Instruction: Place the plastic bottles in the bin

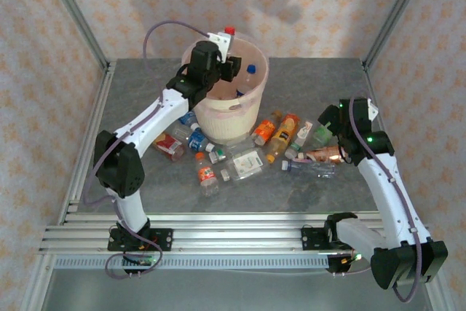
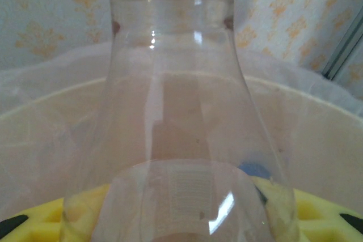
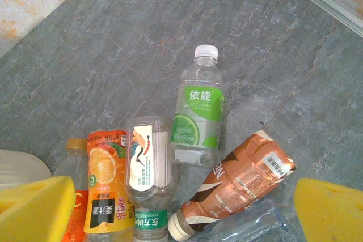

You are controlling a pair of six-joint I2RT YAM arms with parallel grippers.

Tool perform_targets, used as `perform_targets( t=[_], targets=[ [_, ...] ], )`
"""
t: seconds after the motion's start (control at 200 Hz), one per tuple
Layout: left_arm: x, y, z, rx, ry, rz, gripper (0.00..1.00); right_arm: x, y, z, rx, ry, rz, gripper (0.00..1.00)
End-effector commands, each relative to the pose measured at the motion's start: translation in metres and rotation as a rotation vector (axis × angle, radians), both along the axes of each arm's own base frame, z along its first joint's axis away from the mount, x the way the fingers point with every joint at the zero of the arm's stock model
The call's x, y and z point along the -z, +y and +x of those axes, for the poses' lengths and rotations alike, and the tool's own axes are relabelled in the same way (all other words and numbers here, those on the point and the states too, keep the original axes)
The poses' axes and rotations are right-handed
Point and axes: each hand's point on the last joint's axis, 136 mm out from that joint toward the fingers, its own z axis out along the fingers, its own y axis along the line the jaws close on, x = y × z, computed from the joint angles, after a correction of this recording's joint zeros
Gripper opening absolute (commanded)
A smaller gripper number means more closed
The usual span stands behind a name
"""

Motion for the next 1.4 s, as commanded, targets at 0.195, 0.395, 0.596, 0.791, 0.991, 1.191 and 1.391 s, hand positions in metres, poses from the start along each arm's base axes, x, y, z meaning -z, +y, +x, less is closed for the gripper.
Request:
perform_targets(
  t=[0.195, 0.395, 0.596, 0.791, 0.991, 1.191, 1.391],
  targets=[
    [0.041, 0.022, 0.012, -0.081, 0.107, 0.061, 0.51, 0.001, -0.006, -0.010, 0.028, 0.020, -0.029, 0.99],
    [0.057, 0.027, 0.012, -0.099, 0.152, 0.079, 0.59, 0.004, -0.006, -0.010, 0.030, 0.028, -0.030, 0.99],
    [0.070, 0.029, 0.011, -0.111, 0.191, 0.098, 0.67, 0.013, -0.008, -0.010, 0.045, 0.055, -0.036, 0.99],
    [0.085, 0.033, 0.014, -0.136, 0.231, 0.117, 0.78, 0.018, -0.010, -0.011, 0.051, 0.071, -0.041, 0.99],
    [0.077, 0.034, 0.016, -0.148, 0.224, 0.111, 0.84, 0.017, -0.010, -0.010, 0.053, 0.069, -0.046, 0.99],
    [0.059, 0.035, 0.016, -0.161, 0.209, 0.090, 0.83, 0.023, -0.011, -0.011, 0.057, 0.098, -0.049, 0.99],
    [0.013, 0.037, 0.004, -0.161, 0.160, 0.030, 0.85, 0.037, -0.020, -0.024, 0.105, 0.184, -0.083, 0.99]
  ],
)
